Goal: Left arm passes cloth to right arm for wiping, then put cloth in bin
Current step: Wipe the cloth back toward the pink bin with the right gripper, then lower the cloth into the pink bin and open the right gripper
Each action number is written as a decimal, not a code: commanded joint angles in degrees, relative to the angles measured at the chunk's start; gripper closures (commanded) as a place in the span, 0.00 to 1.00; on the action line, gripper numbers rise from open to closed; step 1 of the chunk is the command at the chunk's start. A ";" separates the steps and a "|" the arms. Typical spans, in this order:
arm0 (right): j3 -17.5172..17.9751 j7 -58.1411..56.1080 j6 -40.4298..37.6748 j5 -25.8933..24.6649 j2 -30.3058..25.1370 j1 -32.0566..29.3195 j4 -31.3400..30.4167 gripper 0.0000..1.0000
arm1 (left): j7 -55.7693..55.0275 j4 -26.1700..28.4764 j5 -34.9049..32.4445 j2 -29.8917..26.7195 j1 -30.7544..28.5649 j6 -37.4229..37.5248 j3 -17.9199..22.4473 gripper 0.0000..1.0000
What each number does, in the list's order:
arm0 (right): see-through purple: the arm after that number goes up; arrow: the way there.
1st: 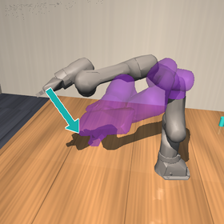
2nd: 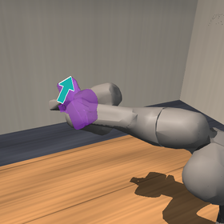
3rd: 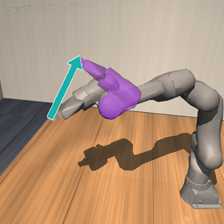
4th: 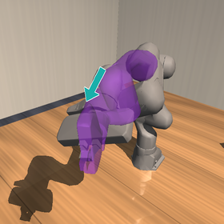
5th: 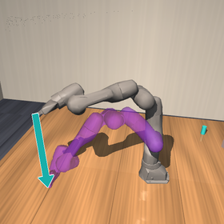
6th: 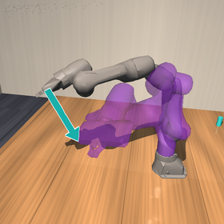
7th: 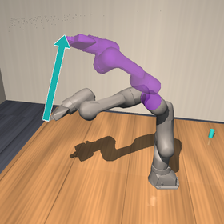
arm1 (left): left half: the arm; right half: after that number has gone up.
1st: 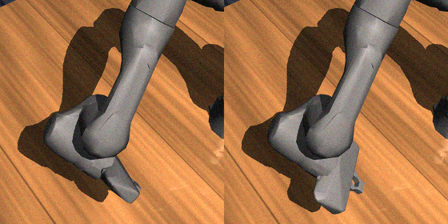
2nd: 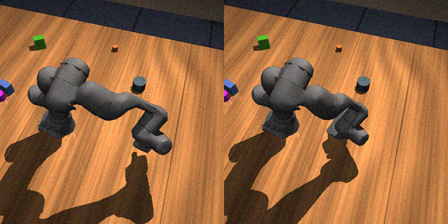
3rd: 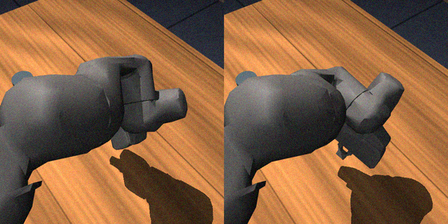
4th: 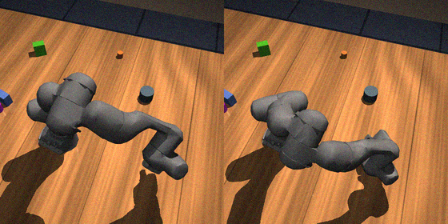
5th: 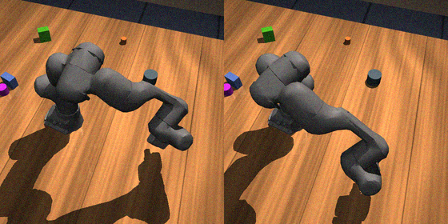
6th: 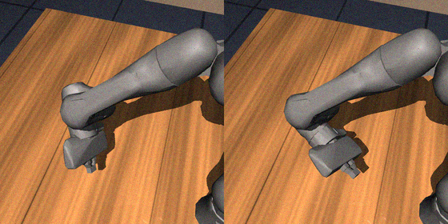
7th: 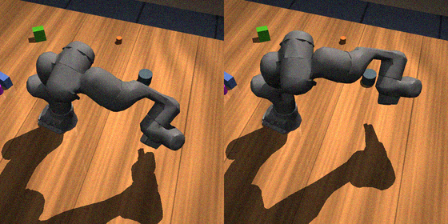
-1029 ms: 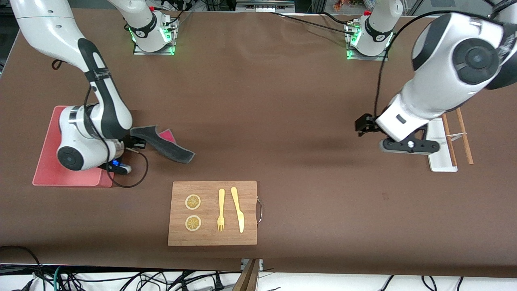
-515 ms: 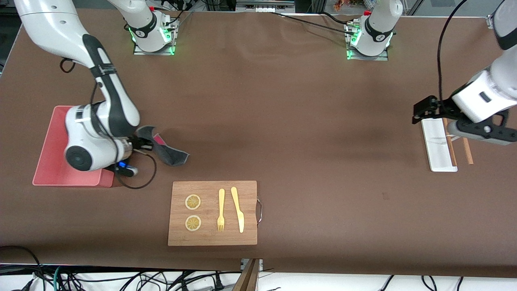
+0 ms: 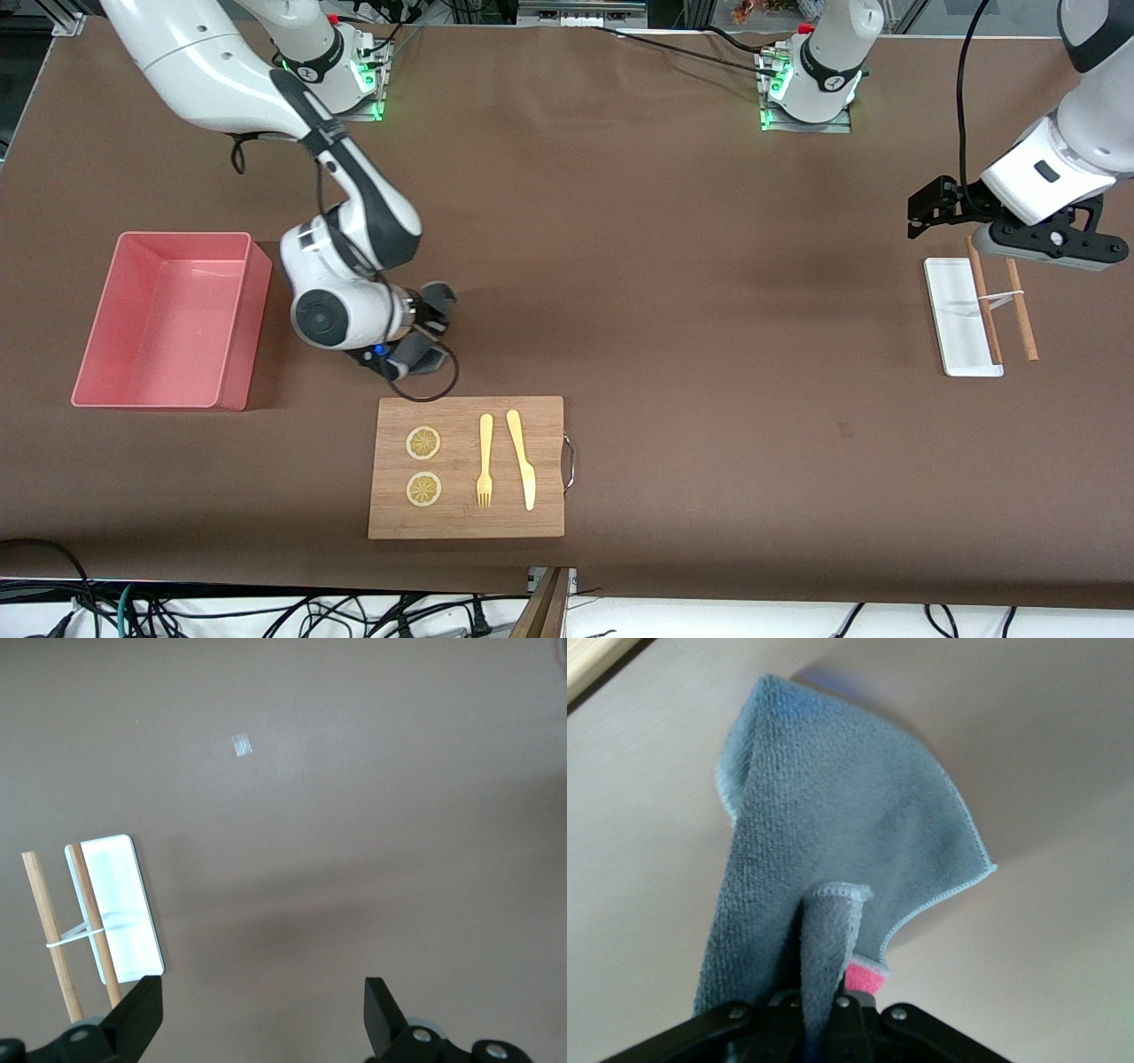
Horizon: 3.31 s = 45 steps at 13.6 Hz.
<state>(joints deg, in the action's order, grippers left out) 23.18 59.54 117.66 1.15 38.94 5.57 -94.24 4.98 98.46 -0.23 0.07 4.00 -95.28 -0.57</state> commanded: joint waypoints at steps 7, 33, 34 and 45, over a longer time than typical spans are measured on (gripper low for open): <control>11.96 21.49 14.61 0.34 2.81 2.25 0.82 1.00 | 0.99 -0.46 1.63 0.99 0.22 -0.08 -0.40 0.00; -14.39 -29.20 -31.22 0.96 -12.73 -3.02 7.38 1.00 | 0.91 -2.93 1.45 2.57 -0.22 0.10 0.04 0.00; -14.57 -31.04 -36.14 0.78 -13.70 -4.24 10.63 1.00 | 0.91 -2.93 1.46 2.57 -0.31 0.10 0.04 0.00; -42.24 -78.50 -44.38 -5.37 -11.87 -6.01 16.39 1.00 | 1.08 -2.93 1.46 2.57 -0.31 0.27 0.04 0.00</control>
<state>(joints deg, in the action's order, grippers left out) -17.57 -15.23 70.59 -3.11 25.93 -1.01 -75.66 4.96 96.97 0.39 1.98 4.00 -95.45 -0.54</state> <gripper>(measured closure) 0.982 0.000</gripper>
